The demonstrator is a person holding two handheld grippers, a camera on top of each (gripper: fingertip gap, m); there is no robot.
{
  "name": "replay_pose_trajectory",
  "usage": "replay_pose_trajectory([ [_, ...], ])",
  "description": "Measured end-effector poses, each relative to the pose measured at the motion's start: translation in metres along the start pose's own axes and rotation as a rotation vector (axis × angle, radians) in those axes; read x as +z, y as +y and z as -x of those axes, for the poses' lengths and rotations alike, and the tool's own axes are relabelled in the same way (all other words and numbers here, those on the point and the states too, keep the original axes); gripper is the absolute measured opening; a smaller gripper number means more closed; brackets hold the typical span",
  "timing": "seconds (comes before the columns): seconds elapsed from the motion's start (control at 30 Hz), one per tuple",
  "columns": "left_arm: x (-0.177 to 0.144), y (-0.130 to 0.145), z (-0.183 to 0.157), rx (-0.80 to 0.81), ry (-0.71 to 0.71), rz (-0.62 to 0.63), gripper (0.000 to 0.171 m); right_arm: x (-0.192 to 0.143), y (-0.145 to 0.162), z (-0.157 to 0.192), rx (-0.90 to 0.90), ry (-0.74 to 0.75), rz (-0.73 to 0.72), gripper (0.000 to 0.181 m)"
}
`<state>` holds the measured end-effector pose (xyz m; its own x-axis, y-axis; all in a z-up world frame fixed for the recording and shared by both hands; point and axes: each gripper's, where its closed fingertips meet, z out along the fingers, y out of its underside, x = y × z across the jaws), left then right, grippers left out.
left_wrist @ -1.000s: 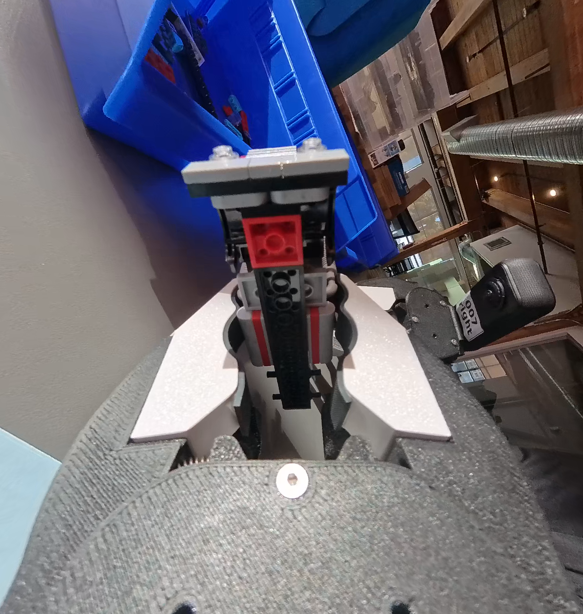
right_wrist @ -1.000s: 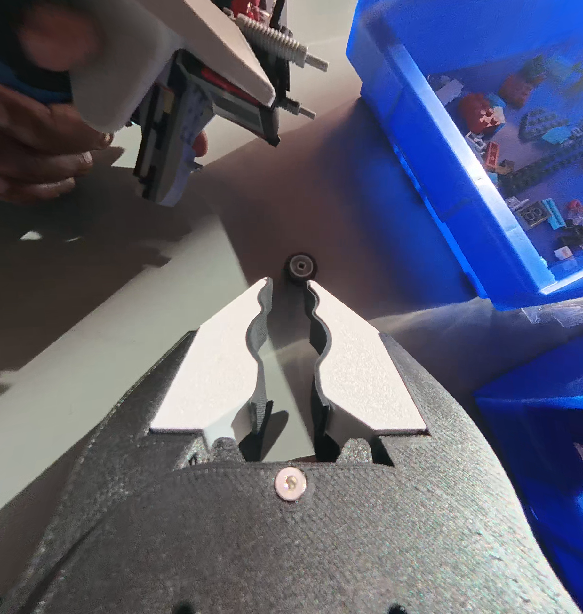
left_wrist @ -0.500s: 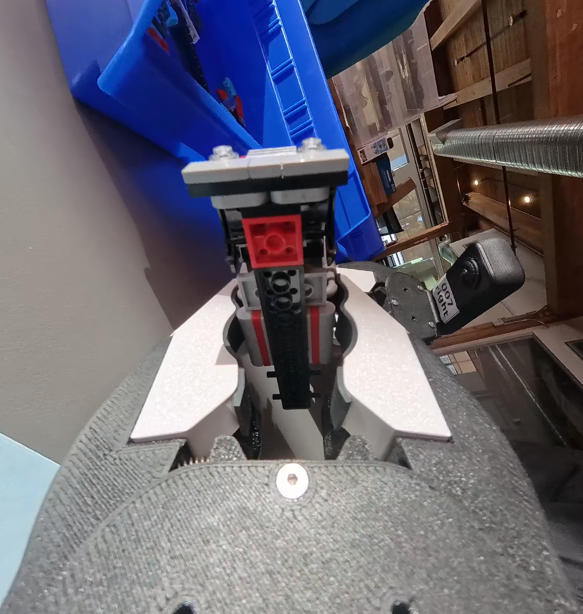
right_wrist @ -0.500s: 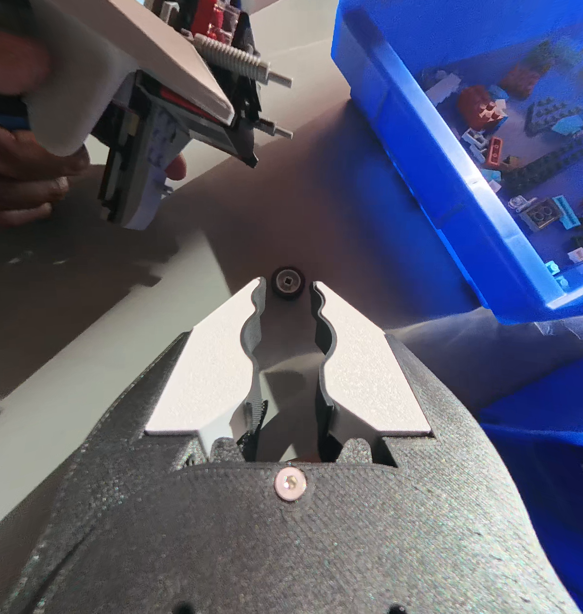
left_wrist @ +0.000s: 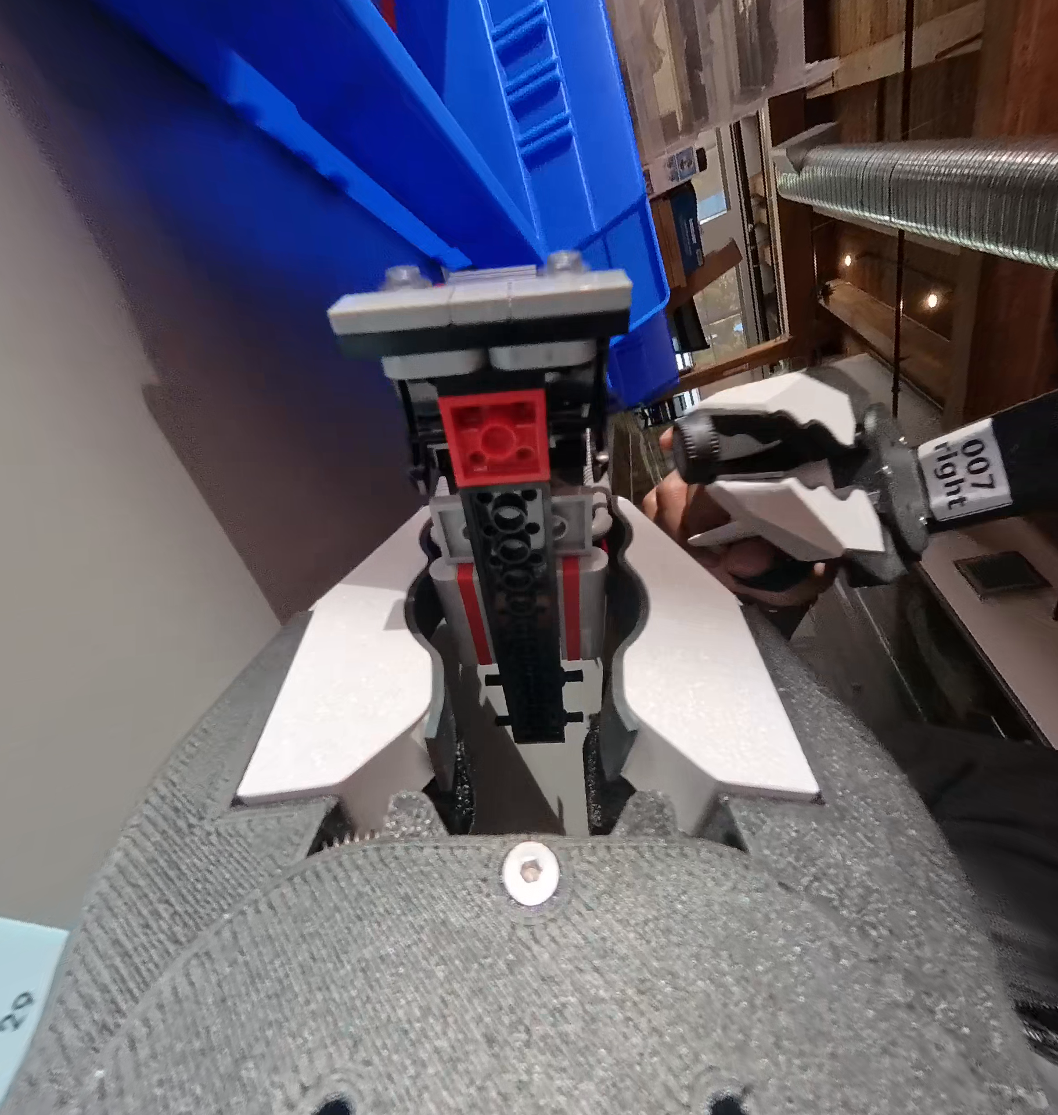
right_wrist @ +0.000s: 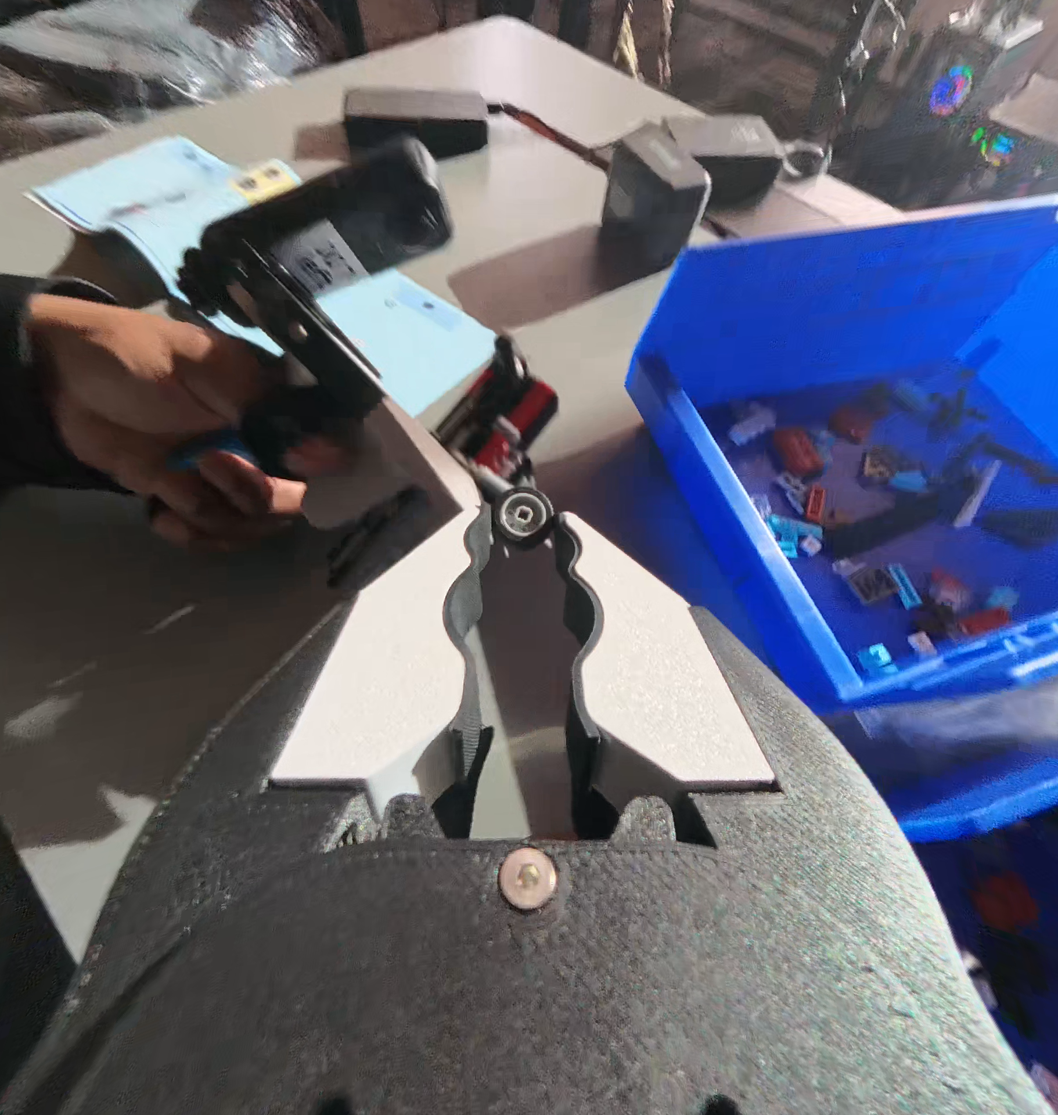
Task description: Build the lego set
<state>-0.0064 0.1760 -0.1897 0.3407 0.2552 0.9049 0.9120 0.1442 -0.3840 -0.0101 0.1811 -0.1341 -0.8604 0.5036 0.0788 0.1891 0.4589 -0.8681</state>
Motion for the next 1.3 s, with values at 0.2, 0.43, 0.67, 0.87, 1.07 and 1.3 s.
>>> replay_pose_trajectory([
  [0.2, 0.009, 0.018, -0.009, 0.023, 0.026, 0.075, 0.055, 0.018, -0.019, 0.017, -0.105, -0.054, -0.002, 0.022],
  [0.43, 0.011, 0.023, -0.010, 0.042, 0.022, 0.101, 0.054, 0.035, -0.019, 0.019, -0.141, -0.064, 0.016, 0.023],
  [0.67, 0.011, 0.025, -0.008, 0.041, 0.012, 0.115, 0.054, 0.042, -0.015, 0.018, -0.149, -0.056, 0.016, 0.023],
  [0.87, 0.012, 0.026, -0.007, 0.040, 0.004, 0.120, 0.054, 0.045, -0.014, 0.020, -0.160, -0.056, 0.019, 0.023],
  [1.07, 0.012, 0.026, -0.007, 0.041, 0.002, 0.120, 0.054, 0.048, -0.013, 0.020, -0.183, -0.033, 0.025, 0.023],
  [1.3, 0.012, 0.026, -0.007, 0.046, -0.001, 0.120, 0.054, 0.048, -0.015, 0.020, -0.188, -0.020, 0.004, 0.023],
])
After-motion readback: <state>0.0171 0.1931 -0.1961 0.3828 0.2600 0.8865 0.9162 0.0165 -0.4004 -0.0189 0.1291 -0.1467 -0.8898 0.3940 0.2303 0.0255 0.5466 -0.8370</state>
